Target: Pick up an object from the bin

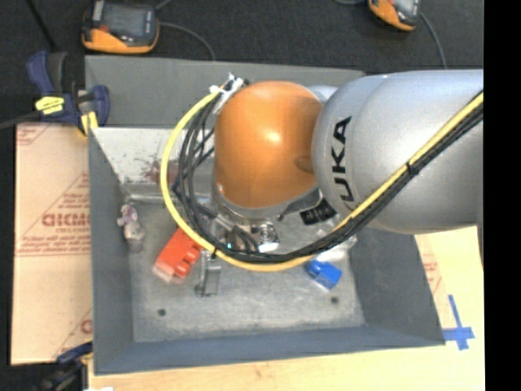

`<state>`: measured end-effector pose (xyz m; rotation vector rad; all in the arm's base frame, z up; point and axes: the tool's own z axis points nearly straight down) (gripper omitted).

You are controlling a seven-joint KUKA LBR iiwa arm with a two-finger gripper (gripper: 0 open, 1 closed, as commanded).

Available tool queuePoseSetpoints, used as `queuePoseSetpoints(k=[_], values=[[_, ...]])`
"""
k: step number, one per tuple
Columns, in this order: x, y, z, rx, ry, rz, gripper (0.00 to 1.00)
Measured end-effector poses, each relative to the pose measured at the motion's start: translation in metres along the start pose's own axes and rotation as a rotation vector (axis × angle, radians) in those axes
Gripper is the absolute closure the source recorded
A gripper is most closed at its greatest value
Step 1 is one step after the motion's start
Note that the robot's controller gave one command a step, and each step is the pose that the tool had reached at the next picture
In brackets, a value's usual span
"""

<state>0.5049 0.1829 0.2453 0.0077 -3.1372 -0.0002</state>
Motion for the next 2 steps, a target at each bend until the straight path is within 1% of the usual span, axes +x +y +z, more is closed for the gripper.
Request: queuePoseSetpoints(k=[1, 2], values=[[-0.032, 0.037, 0.061, -0.001, -0.003, 0.213, 0.00], [-0.067, 0.040, 0.109, -0.002, -0.005, 0.466, 0.00]])
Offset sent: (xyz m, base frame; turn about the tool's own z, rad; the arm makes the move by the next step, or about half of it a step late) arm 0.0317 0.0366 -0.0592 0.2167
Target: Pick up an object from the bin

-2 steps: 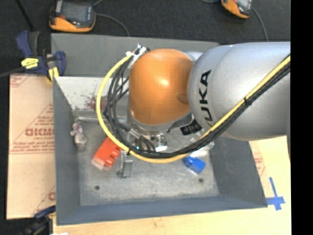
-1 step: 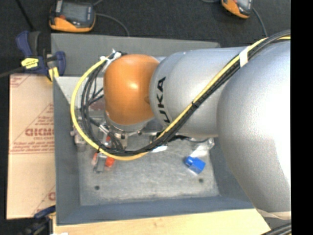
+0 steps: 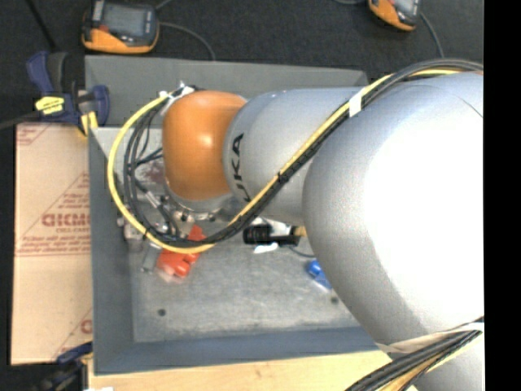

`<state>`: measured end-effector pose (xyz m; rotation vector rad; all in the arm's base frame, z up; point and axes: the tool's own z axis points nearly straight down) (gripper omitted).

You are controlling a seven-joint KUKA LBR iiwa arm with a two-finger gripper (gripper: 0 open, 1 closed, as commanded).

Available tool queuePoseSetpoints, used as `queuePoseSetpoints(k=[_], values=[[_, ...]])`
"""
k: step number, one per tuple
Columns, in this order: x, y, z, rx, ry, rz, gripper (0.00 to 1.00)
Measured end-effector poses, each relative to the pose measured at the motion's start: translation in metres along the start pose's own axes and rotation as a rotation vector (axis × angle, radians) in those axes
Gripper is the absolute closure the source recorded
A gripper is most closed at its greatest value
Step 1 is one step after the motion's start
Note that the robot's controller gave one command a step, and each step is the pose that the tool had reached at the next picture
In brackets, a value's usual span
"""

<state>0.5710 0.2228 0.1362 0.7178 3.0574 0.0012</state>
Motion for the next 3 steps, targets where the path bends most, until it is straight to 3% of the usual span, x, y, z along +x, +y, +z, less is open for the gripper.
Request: queuePoseSetpoints(k=[1, 2, 3], values=[[-0.010, -0.073, 0.039, 0.003, -0.001, -0.497, 0.00], [-0.036, -0.021, 0.063, -0.004, -0.011, -0.922, 0.00], [-0.036, -0.019, 0.059, -0.010, -0.015, -0.918, 1.00]])
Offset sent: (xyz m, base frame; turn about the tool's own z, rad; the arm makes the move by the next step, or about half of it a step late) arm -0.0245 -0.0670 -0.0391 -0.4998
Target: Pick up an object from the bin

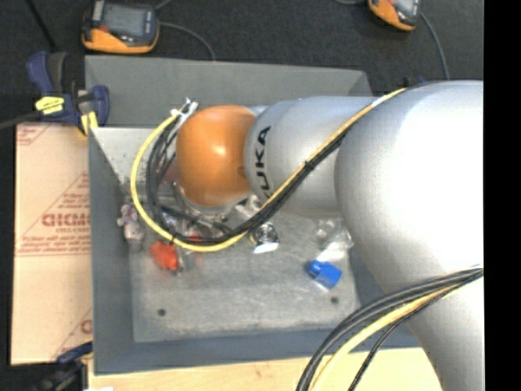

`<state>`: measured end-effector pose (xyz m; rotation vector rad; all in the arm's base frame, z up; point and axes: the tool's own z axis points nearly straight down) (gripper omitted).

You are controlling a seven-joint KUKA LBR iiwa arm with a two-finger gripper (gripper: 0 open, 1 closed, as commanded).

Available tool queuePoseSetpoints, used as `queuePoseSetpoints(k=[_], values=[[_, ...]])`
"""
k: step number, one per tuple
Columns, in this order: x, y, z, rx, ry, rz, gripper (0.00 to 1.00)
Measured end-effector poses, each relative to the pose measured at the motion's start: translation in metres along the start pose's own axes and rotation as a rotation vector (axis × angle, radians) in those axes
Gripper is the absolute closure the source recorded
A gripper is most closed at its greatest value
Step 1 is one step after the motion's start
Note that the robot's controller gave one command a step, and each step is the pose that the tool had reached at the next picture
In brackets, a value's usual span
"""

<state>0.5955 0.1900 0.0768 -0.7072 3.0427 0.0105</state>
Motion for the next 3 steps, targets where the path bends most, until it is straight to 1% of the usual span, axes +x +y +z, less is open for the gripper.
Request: queuePoseSetpoints(k=[1, 2, 3], values=[[-0.010, 0.003, 0.000, 0.005, 0.005, -0.214, 1.00], [-0.029, 0.032, -0.120, 0.003, 0.005, -0.207, 1.00], [-0.058, -0.007, -0.225, 0.006, 0.004, -0.305, 1.00]])
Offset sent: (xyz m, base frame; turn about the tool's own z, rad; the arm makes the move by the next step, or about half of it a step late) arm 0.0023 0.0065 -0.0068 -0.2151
